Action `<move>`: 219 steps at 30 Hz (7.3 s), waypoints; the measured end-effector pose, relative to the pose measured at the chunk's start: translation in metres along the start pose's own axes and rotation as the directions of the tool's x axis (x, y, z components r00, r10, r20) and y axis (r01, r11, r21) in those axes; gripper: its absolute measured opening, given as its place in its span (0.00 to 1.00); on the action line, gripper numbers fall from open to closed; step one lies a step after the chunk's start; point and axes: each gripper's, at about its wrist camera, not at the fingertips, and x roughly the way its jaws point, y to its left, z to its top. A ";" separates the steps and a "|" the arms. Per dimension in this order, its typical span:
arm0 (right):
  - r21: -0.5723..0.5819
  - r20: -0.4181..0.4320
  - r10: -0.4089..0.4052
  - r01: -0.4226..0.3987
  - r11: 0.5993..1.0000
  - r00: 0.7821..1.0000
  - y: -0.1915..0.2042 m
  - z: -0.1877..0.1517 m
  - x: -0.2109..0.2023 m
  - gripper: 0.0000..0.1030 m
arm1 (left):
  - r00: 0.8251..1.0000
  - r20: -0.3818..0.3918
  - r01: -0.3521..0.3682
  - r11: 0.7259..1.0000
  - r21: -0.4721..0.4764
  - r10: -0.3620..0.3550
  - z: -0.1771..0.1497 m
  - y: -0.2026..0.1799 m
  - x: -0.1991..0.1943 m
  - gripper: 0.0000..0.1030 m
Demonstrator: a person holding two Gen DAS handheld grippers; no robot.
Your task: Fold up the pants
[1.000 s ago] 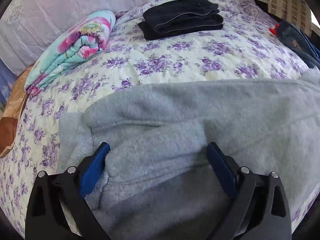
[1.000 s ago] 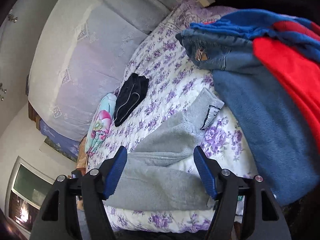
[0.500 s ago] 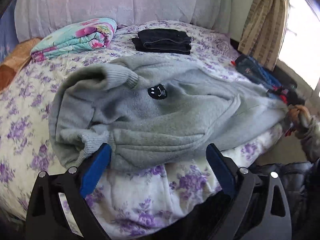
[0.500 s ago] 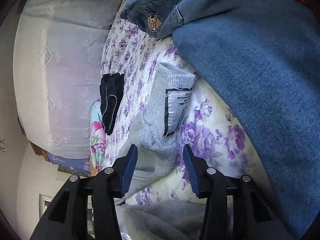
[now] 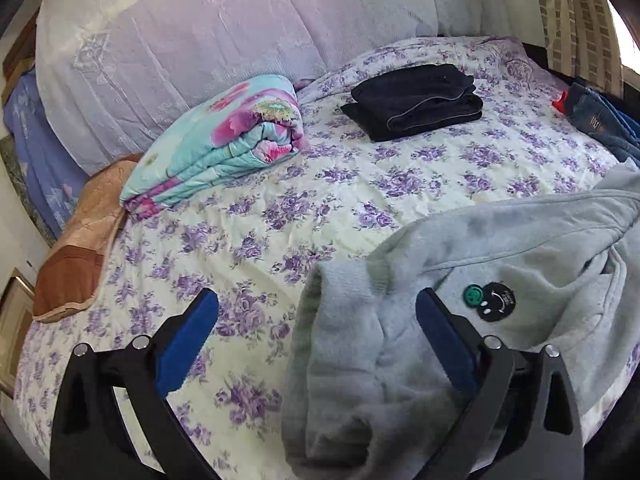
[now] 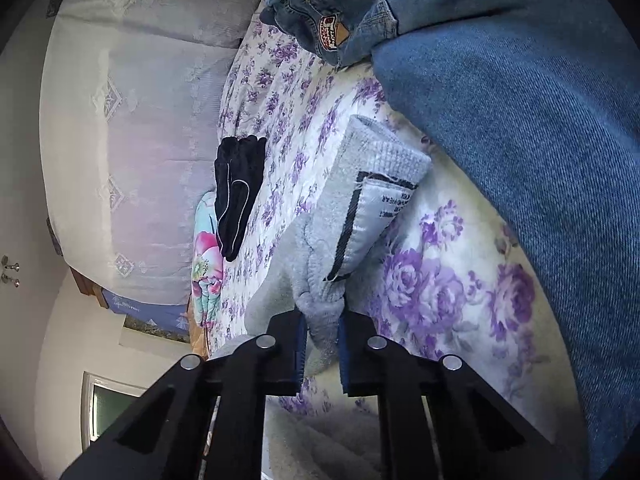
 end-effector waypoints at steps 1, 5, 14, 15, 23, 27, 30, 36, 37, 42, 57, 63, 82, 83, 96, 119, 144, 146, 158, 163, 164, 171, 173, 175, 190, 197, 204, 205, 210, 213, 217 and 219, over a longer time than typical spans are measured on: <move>0.005 0.000 -0.003 0.003 1.000 1.000 -0.001 0.000 0.000 0.12 | 0.998 -0.024 0.050 0.998 -0.029 -0.051 0.003 0.010 0.012 0.94; 0.017 0.007 -0.015 0.015 1.000 1.000 -0.001 -0.001 0.001 0.12 | 0.957 -0.062 0.274 0.951 -0.140 -0.285 0.001 0.030 0.048 0.88; -0.046 0.072 0.050 -0.046 0.998 0.996 0.030 0.006 -0.018 0.10 | 0.929 0.070 0.368 0.883 -0.293 -0.364 -0.007 0.018 0.016 0.25; -0.056 0.079 0.055 -0.051 0.997 0.995 0.036 0.009 -0.020 0.10 | 0.926 0.092 0.375 0.864 -0.335 -0.366 -0.005 0.025 0.011 0.25; -0.137 0.124 0.094 -0.076 0.988 0.988 0.095 0.052 -0.022 0.10 | 0.902 0.255 0.431 0.770 -0.471 -0.349 0.030 0.067 -0.013 0.24; -0.038 0.115 0.041 -0.037 0.999 0.992 0.102 0.083 0.006 0.17 | 0.910 0.261 0.412 0.785 -0.463 -0.323 0.052 0.069 -0.003 0.24; -0.035 0.068 -0.017 0.019 0.999 0.998 0.111 0.108 0.047 0.50 | 0.925 0.216 0.379 0.778 -0.500 -0.312 0.059 0.071 0.027 0.24; -0.244 0.057 -0.090 0.101 0.965 0.994 0.133 0.116 0.084 0.60 | 0.938 0.147 0.339 0.740 -0.581 -0.314 0.039 0.081 0.070 0.24; -0.251 0.061 -0.102 0.114 0.961 0.993 0.129 0.115 0.082 0.60 | 0.938 0.143 0.337 0.738 -0.585 -0.315 0.037 0.082 0.072 0.24; -0.125 0.001 -0.200 0.198 0.972 0.980 0.067 0.110 0.082 0.61 | 0.938 0.135 0.336 0.737 -0.586 -0.320 0.036 0.084 0.082 0.24; -0.197 0.075 -0.018 0.032 0.980 0.997 0.118 0.145 0.147 0.20 | 0.951 0.177 0.304 0.682 -0.665 -0.252 0.072 0.126 0.098 0.23; -0.252 0.063 -0.037 0.051 0.966 0.997 0.134 0.168 0.186 0.21 | 0.970 0.147 0.241 0.693 -0.680 -0.193 0.084 0.155 0.115 0.24; -0.304 0.032 -0.085 0.091 0.948 0.996 0.116 0.141 0.159 0.48 | 0.975 0.029 0.177 0.683 -0.709 -0.221 0.027 0.171 0.113 0.61; -0.337 0.014 -0.064 0.065 0.939 0.998 0.125 0.133 0.165 0.48 | 0.973 0.046 0.193 0.695 -0.692 -0.225 0.027 0.164 0.104 0.61; -0.316 -0.124 -0.189 0.142 0.938 0.974 0.106 0.095 0.153 0.59 | 0.955 0.039 0.255 0.745 -0.617 -0.294 0.013 0.108 0.059 0.71; -0.427 -0.068 -0.250 0.198 0.882 0.966 0.058 -0.050 -0.096 0.74 | 0.851 0.066 0.370 0.506 -0.779 -0.521 -0.020 0.069 0.089 0.25; -0.169 -0.401 0.156 -0.241 0.956 0.903 -0.058 -0.119 -0.090 0.77 | 0.867 0.099 0.316 0.387 -0.866 -0.488 -0.107 0.112 0.064 0.23; -0.117 -0.406 0.224 -0.293 0.949 0.886 -0.063 -0.124 -0.082 0.78 | 0.867 0.100 0.316 0.384 -0.868 -0.488 -0.109 0.112 0.064 0.23; -0.388 -0.272 0.250 -0.344 0.855 0.929 0.006 -0.119 -0.089 0.13 | 0.878 0.083 0.304 0.414 -0.858 -0.472 -0.108 0.108 0.057 0.23; -0.420 -0.120 0.171 -0.206 0.884 0.978 0.087 -0.064 -0.061 0.09 | 0.874 0.129 0.345 0.410 -0.844 -0.469 -0.078 0.109 0.047 0.23; -0.392 -0.118 0.151 -0.185 0.901 0.982 0.098 -0.048 -0.046 0.08 | 0.869 0.147 0.361 0.403 -0.841 -0.472 -0.069 0.110 0.045 0.23; -0.516 -0.056 0.287 -0.274 0.812 0.956 0.239 0.043 -0.002 0.05 | 0.864 0.290 0.459 0.404 -0.792 -0.412 -0.028 0.128 -0.010 0.23; -0.546 -0.029 0.323 -0.286 0.788 0.946 0.250 0.055 -0.017 0.05 | 0.863 0.329 0.476 0.397 -0.785 -0.383 -0.039 0.134 -0.030 0.23; -0.548 -0.007 0.314 -0.266 0.793 0.949 0.229 0.061 -0.028 0.05 | 0.868 0.324 0.465 0.384 -0.798 -0.376 -0.060 0.136 -0.036 0.23; -0.074 -0.023 0.206 -0.207 0.976 0.978 -0.016 -0.015 -0.077 0.66 | 0.880 0.219 0.352 0.268 -0.897 -0.422 -0.156 0.116 0.000 0.57; 0.046 -0.120 0.156 -0.151 0.987 0.981 -0.001 -0.057 -0.047 0.66 | 0.909 0.152 0.290 0.326 -0.900 -0.389 -0.155 0.098 -0.003 0.69; 0.223 -0.013 0.157 -0.150 0.963 0.988 -0.021 -0.096 -0.016 0.55 | 0.918 0.127 0.266 0.349 -0.898 -0.375 -0.153 0.093 0.001 0.83; 0.227 0.044 0.154 -0.160 0.961 0.987 -0.019 -0.095 -0.016 0.55 | 0.924 0.114 0.256 0.366 -0.895 -0.366 -0.151 0.090 0.001 0.84; 0.158 0.151 0.138 -0.162 0.974 0.979 -0.009 -0.098 0.002 0.19 | 0.944 0.080 0.222 0.436 -0.872 -0.321 -0.145 0.079 0.000 0.85; 0.088 0.125 0.148 -0.160 0.983 0.981 -0.006 -0.102 0.011 0.13 | 0.939 0.100 0.238 0.409 -0.881 -0.330 -0.148 0.083 -0.004 0.85; 0.046 0.117 0.160 -0.167 0.985 0.980 -0.001 -0.095 0.003 0.12 | 0.928 0.125 0.259 0.363 -0.895 -0.352 -0.153 0.090 -0.005 0.83; 0.008 0.119 0.171 -0.174 0.985 0.978 0.009 -0.085 -0.005 0.12 | 0.930 0.112 0.245 0.361 -0.900 -0.351 -0.151 0.092 -0.001 0.80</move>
